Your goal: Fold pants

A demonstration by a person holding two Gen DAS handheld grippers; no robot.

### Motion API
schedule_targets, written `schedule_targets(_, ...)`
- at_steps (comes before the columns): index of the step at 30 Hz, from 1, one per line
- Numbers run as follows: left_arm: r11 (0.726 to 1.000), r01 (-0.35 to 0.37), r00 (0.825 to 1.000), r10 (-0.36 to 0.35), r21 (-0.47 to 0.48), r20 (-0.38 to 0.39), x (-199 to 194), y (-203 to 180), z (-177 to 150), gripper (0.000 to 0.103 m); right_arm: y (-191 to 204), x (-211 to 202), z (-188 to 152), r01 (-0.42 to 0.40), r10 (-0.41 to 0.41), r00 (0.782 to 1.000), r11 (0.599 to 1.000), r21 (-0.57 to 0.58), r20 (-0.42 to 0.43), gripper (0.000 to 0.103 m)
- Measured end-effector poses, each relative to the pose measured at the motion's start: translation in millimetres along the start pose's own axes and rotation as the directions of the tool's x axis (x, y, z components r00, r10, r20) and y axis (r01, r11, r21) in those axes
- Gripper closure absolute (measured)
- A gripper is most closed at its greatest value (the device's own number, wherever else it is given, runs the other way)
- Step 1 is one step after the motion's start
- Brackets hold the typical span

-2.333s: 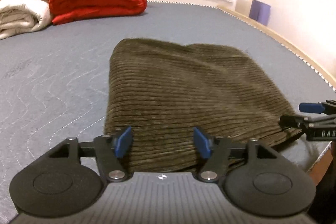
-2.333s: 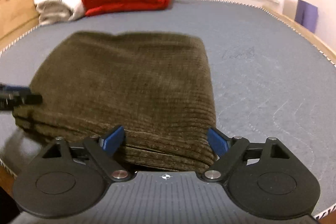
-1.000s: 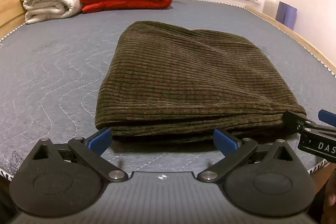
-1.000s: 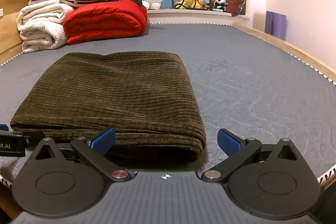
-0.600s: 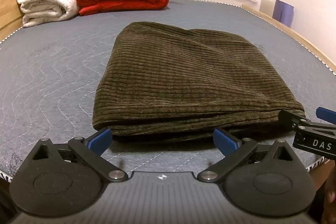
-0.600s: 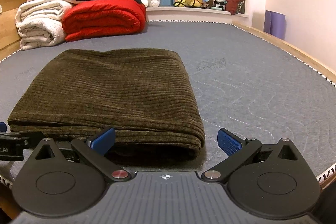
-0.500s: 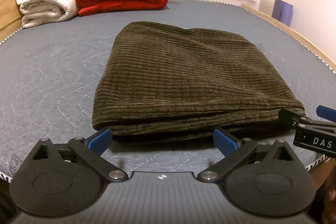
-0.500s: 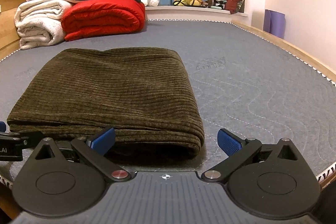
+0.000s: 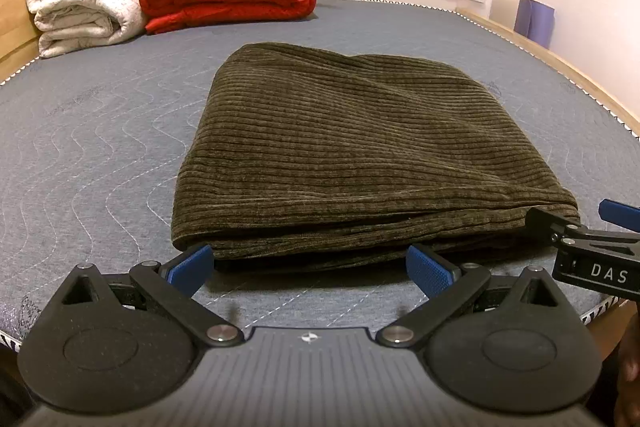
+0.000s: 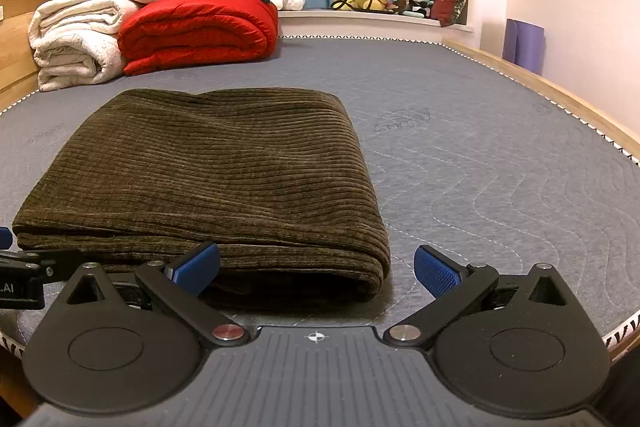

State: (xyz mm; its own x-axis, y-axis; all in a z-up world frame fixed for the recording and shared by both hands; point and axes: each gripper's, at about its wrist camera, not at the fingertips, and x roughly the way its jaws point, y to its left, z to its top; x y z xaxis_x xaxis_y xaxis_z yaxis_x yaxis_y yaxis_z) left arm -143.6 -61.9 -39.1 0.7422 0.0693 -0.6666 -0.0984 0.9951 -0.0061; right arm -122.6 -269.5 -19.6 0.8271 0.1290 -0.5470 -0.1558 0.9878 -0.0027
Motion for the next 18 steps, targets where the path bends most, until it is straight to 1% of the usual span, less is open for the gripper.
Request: schedule_targets(18, 1.000, 0.003, 1.000, -0.003, -0.004, 0.003, -0.4, 1.2, 0.2, 0.000, -1.6, -1.1, 0.6, -0.003, 0.003, 1.000, 1.000, -0.006, 0.003, 0.001)
